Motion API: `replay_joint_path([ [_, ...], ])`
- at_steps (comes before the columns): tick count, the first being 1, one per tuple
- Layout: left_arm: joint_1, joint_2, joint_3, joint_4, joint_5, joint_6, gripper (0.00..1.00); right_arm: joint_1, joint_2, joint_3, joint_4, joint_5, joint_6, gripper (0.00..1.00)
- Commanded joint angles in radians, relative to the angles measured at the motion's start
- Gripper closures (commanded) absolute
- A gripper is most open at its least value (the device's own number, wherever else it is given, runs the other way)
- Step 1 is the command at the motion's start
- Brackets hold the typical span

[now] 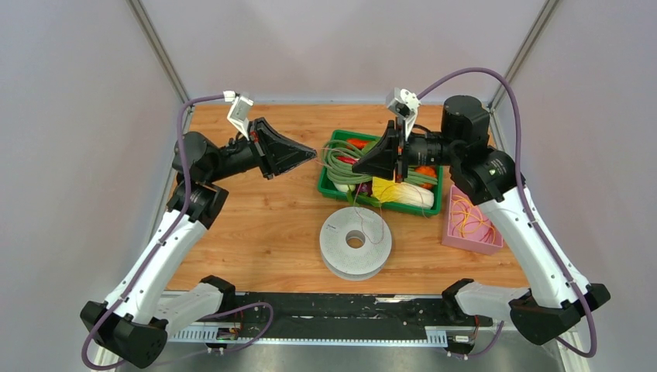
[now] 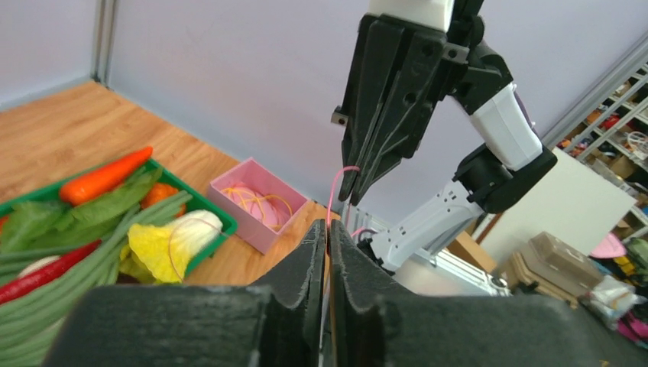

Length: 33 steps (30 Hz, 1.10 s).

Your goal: Wrap the cables

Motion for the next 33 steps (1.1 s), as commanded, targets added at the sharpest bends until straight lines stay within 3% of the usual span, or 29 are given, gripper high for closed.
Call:
replay_joint_path([
  [1,0.005,0.005,0.001,-0.041,0.064,0.058,0.81,0.011,0.003,0.058,0.017,-0.027,0.010,1.00],
  [11,-0.001,-0.003,-0.007,-0.058,0.073,0.120,0.44,0.024,0.008,0.057,0.009,-0.036,0.003,1.00],
  [16,-0.033,0.019,-0.004,-0.101,0.088,0.178,0.39,0.035,0.011,0.066,0.018,-0.040,0.007,1.00],
  [18,-0.050,0.028,-0.010,-0.128,0.085,0.213,0.33,0.037,0.012,0.069,0.028,-0.045,0.020,1.00],
  [24,-0.072,0.054,-0.042,-0.084,0.085,0.235,0.32,0.052,0.006,0.070,0.046,-0.051,0.046,1.00],
  [29,-0.087,0.063,-0.035,-0.018,0.111,0.203,0.38,0.055,0.005,0.058,0.046,-0.053,0.044,1.00],
  [31,-0.090,0.059,-0.041,0.017,0.111,0.177,0.45,0.061,0.006,0.055,0.049,-0.053,0.047,1.00],
  [33,-0.089,0.053,-0.049,0.048,0.110,0.135,0.59,0.063,0.008,0.049,0.052,-0.053,0.047,1.00],
])
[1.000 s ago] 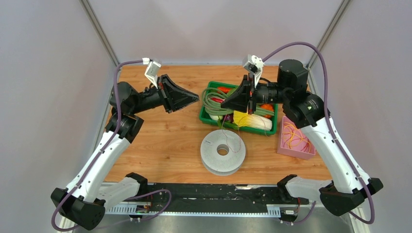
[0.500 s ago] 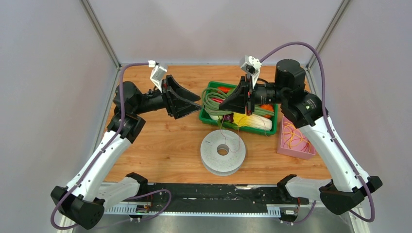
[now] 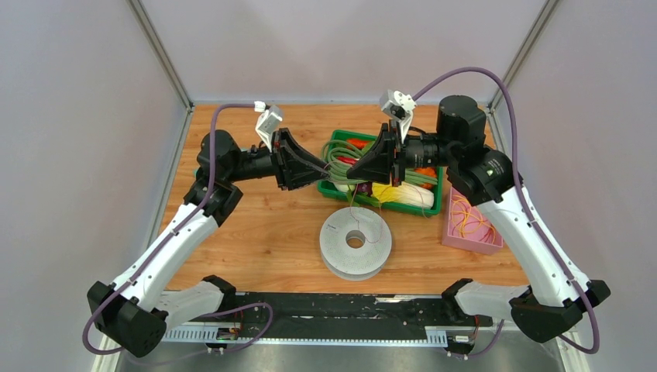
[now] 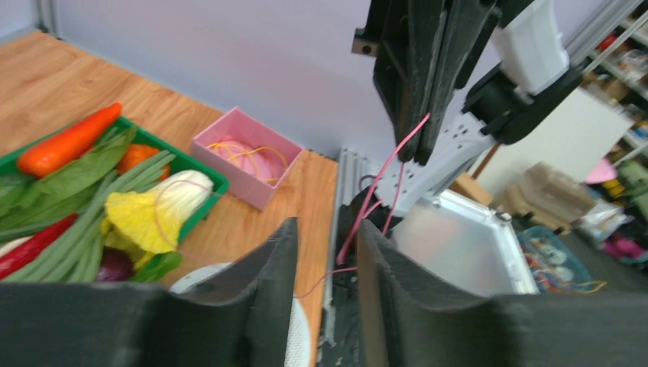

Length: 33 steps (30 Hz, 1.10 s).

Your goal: Wrap the cables

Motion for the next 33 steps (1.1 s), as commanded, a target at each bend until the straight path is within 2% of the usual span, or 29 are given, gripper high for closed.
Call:
replay_joint_path([
  [1,-0.009,-0.019,-0.004,0.125,0.027,-0.060,0.70,0.010,-0.002,0.017,0.044,-0.010,0.013,1.00],
  [4,-0.006,-0.042,-0.016,0.127,0.044,-0.081,0.98,0.010,-0.001,0.016,0.035,-0.003,0.005,1.00],
  [6,0.000,-0.071,-0.027,0.113,0.034,-0.084,1.00,0.010,-0.002,0.016,0.026,0.008,-0.001,1.00],
  [7,0.015,-0.085,-0.025,0.086,0.018,-0.083,1.00,0.008,-0.004,0.018,0.012,0.026,-0.007,0.95],
  [8,0.037,-0.094,-0.025,0.072,0.004,-0.093,1.00,0.005,-0.005,0.023,-0.012,0.049,-0.021,0.76],
  [9,0.074,-0.103,-0.030,0.076,-0.002,-0.122,1.00,-0.004,-0.010,0.027,-0.061,0.086,-0.050,0.50],
  [10,0.106,-0.109,-0.032,0.089,-0.004,-0.147,1.00,-0.012,-0.011,0.033,-0.128,0.112,-0.121,0.35],
  [11,0.141,-0.117,-0.025,0.087,-0.001,-0.162,1.00,-0.030,-0.011,0.033,-0.190,0.140,-0.165,0.26],
  [14,0.216,-0.144,0.004,0.000,-0.001,-0.132,1.00,-0.099,-0.031,0.010,-0.383,0.206,-0.316,0.14],
  [17,0.278,-0.166,0.028,-0.089,-0.001,-0.112,1.00,-0.182,-0.053,-0.036,-0.570,0.357,-0.467,0.11],
  [19,0.315,-0.175,0.042,-0.135,-0.001,-0.100,1.00,-0.304,-0.065,-0.083,-0.636,0.446,-0.544,0.12],
  [21,0.341,-0.183,0.048,-0.172,-0.004,-0.084,1.00,-0.460,-0.077,-0.141,-0.722,0.439,-0.674,0.14],
  [24,0.347,-0.189,0.056,-0.232,-0.007,-0.038,1.00,-0.591,-0.117,-0.244,-0.740,0.499,-0.842,0.18],
  [29,0.349,-0.172,0.051,-0.220,-0.009,-0.052,1.00,-0.596,-0.195,-0.442,-0.607,0.557,-1.008,0.21],
  [33,0.347,-0.157,0.057,-0.232,-0.004,-0.048,1.00,-0.581,-0.160,-0.552,-0.502,0.617,-1.102,0.24],
])
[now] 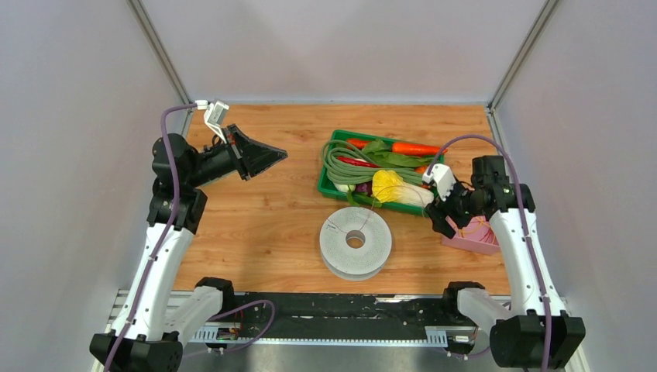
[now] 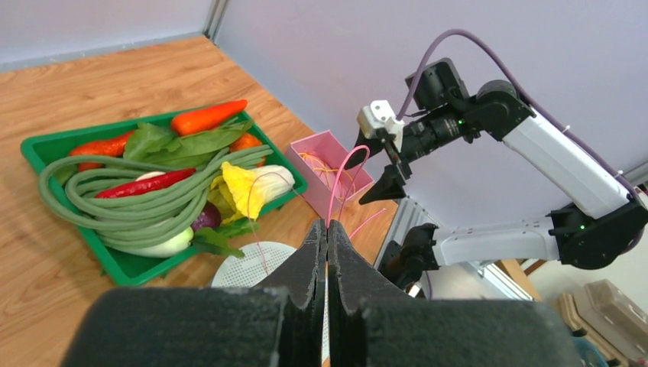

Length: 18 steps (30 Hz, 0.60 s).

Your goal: Wrap the cables

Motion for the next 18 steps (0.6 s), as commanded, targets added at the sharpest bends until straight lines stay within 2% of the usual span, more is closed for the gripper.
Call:
replay_joint_path([
  [1,0.004,0.011,0.040,-0.021,0.006,0.024,1.00,0.015,0.044,-0.071,0.129,0.091,-0.195,0.25],
  [14,0.004,0.016,0.037,-0.015,0.011,0.023,1.00,0.064,0.208,-0.157,0.296,0.168,-0.272,0.31],
  [18,0.006,0.022,0.042,-0.029,0.006,0.032,1.00,0.081,0.231,-0.184,0.314,0.212,-0.281,0.37],
])
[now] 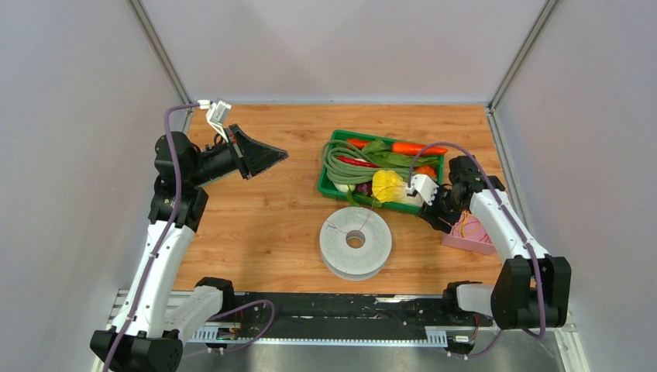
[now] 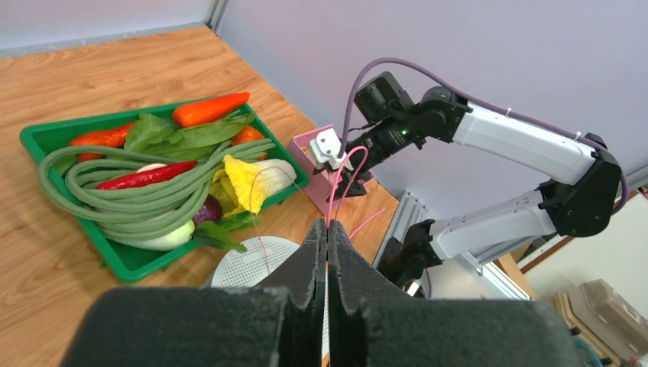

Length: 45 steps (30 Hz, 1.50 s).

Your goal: Wrap the cables

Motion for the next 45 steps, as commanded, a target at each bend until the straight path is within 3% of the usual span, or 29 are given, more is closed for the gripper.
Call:
replay_joint_path([
  [1,0.004,0.003,0.041,-0.005,0.004,0.023,1.00,0.013,0.016,-0.024,0.071,0.066,-0.039,0.42],
  [6,0.004,0.000,0.058,-0.053,-0.022,0.057,1.00,0.013,-0.018,0.020,0.045,0.106,0.016,0.86],
  [9,0.004,-0.002,0.081,-0.117,-0.056,0.097,1.00,0.013,-0.082,0.136,-0.023,0.076,0.052,1.00],
  [15,0.010,-0.005,0.115,-0.188,-0.106,0.131,1.00,0.013,-0.127,0.412,-0.103,0.147,0.018,1.00],
  [21,0.021,0.004,0.145,-0.222,-0.129,0.137,1.00,-0.031,-0.066,0.472,0.033,0.235,-0.092,1.00],
  [28,0.029,-0.025,0.156,-0.246,-0.067,0.171,1.00,-0.183,0.143,0.528,0.260,0.174,-0.123,1.00],
  [32,0.027,-0.040,0.152,-0.258,-0.034,0.183,1.00,-0.218,0.271,0.569,0.303,0.163,-0.113,1.00],
  [33,0.026,-0.040,0.153,-0.272,-0.034,0.197,1.00,-0.223,0.301,0.572,0.302,0.164,-0.105,0.98],
  [34,0.027,-0.040,0.156,-0.291,-0.031,0.210,1.00,-0.228,0.325,0.572,0.273,0.166,-0.102,0.84],
  [37,-0.002,-0.042,0.161,-0.381,-0.075,0.266,1.00,-0.229,0.370,0.600,0.095,0.117,-0.100,0.30],
  [39,-0.060,-0.033,0.176,-0.480,-0.125,0.360,1.00,-0.228,0.350,0.630,-0.020,0.021,-0.056,0.00],
  [45,-0.206,0.023,0.242,-0.654,-0.212,0.540,1.00,-0.148,0.149,0.699,-0.183,-0.354,0.152,0.00],
])
